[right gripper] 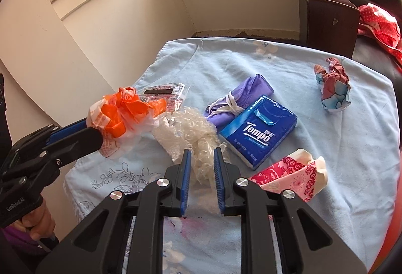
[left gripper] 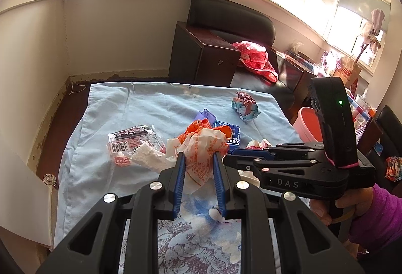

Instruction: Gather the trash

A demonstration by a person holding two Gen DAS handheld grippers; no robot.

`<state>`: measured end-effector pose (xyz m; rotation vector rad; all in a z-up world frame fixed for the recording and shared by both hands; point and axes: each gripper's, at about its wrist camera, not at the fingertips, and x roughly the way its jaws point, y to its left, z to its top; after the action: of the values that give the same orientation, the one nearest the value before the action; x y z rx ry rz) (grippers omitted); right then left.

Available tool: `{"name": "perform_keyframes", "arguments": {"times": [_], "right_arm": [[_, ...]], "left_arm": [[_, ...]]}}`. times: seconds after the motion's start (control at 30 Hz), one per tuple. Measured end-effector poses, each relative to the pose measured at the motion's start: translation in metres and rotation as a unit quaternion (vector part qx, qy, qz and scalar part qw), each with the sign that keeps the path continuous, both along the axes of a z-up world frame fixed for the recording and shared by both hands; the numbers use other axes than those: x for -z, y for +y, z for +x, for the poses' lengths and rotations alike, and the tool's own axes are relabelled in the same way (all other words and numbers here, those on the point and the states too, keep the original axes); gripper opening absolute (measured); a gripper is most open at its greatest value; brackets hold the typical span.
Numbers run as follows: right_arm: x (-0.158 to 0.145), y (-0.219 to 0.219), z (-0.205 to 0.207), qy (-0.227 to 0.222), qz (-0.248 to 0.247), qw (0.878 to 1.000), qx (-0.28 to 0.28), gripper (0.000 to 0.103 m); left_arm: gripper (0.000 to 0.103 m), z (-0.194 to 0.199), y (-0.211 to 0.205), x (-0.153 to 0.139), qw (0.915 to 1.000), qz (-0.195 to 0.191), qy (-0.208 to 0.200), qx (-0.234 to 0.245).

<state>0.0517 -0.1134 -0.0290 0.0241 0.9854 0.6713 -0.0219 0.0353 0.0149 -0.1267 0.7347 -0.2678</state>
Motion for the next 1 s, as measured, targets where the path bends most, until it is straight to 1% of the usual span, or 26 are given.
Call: {"name": "perform_keyframes", "arguments": {"times": [0.03, 0.07, 0.2, 0.27, 0.33, 0.4, 0.47, 0.5, 0.67, 0.8, 0.93, 1.0], "right_arm": [[0.001, 0.004, -0.001, -0.002, -0.006, 1.0, -0.006, 0.025], [0.003, 0.009, -0.001, -0.008, -0.016, 1.0, -0.008, 0.032], [0.01, 0.021, -0.005, -0.041, -0.056, 0.997, -0.012, 0.034], [0.013, 0.02, -0.004, -0.045, -0.06, 0.997, -0.011, 0.034], [0.014, 0.016, -0.001, -0.04, -0.049, 0.998, -0.008, 0.031], [0.014, 0.012, 0.002, -0.037, -0.037, 0.999, -0.005, 0.025], [0.011, 0.006, 0.002, -0.029, -0.015, 0.999, -0.004, 0.019], [0.009, 0.003, 0.001, -0.027, -0.003, 1.0, -0.002, 0.018], [-0.007, -0.018, -0.011, -0.027, 0.04, 0.999, 0.022, 0.016], [-0.025, -0.044, -0.026, -0.03, 0.066, 0.996, 0.054, 0.015], [-0.043, -0.071, -0.043, -0.048, 0.072, 0.991, 0.098, 0.014], [-0.051, -0.087, -0.052, -0.061, 0.066, 0.988, 0.124, 0.014]], "left_arm": [[0.021, 0.001, 0.001, 0.0, 1.0, -0.001, 0.0, -0.001], [0.021, 0.001, 0.002, 0.001, 1.0, -0.003, 0.001, -0.002], [0.021, 0.005, 0.004, 0.005, 0.9999, -0.001, 0.009, -0.005], [0.021, 0.007, 0.005, 0.007, 0.9999, 0.001, 0.015, -0.007], [0.021, 0.011, 0.004, 0.008, 0.9998, 0.003, 0.019, -0.009], [0.021, 0.013, 0.003, 0.008, 0.9997, 0.005, 0.022, -0.009], [0.021, 0.016, 0.0, 0.006, 0.9997, 0.008, 0.022, -0.009], [0.021, 0.017, -0.001, 0.005, 0.9997, 0.009, 0.022, -0.008], [0.021, 0.021, -0.013, -0.005, 0.9998, 0.013, 0.011, 0.009], [0.021, 0.018, -0.025, -0.018, 0.9995, 0.005, -0.008, 0.029], [0.021, 0.009, -0.04, -0.027, 0.9983, -0.005, -0.023, 0.052], [0.021, 0.004, -0.05, -0.03, 0.9976, -0.005, -0.028, 0.063]]}}
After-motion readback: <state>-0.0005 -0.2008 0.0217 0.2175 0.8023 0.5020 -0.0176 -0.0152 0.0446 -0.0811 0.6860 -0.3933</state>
